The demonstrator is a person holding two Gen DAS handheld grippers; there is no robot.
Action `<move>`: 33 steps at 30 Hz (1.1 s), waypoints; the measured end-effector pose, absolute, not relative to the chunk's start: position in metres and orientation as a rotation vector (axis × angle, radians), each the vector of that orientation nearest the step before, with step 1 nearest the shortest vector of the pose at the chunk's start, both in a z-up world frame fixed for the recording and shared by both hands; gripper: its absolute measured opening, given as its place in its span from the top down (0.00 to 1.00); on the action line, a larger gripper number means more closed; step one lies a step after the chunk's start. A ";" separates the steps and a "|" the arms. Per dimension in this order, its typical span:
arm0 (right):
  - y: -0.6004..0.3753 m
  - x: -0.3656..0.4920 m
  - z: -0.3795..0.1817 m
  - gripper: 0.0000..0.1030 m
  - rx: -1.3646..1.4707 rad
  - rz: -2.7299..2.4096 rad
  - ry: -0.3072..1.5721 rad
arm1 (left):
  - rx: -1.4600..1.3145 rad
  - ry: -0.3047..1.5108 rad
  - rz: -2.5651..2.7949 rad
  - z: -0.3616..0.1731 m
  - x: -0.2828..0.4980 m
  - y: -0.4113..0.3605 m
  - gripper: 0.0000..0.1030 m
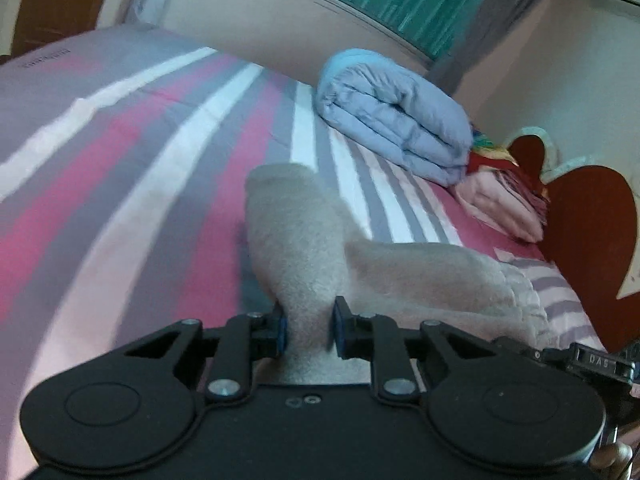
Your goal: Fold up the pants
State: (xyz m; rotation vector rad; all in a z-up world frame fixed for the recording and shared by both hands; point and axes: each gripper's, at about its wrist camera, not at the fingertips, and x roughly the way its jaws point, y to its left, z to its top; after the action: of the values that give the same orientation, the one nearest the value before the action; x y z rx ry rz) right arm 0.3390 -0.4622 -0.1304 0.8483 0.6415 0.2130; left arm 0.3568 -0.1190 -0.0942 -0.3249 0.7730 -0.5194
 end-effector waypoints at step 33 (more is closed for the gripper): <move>-0.359 0.331 -0.147 0.40 0.344 0.021 0.651 | 0.009 0.853 -0.431 -0.155 0.276 -0.136 0.71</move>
State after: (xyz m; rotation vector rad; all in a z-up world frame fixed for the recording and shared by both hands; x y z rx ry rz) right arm 0.3307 -0.3590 -0.1470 0.3439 0.6505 0.0209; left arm 0.2757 -0.1356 -0.1547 0.0090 0.8527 -0.4310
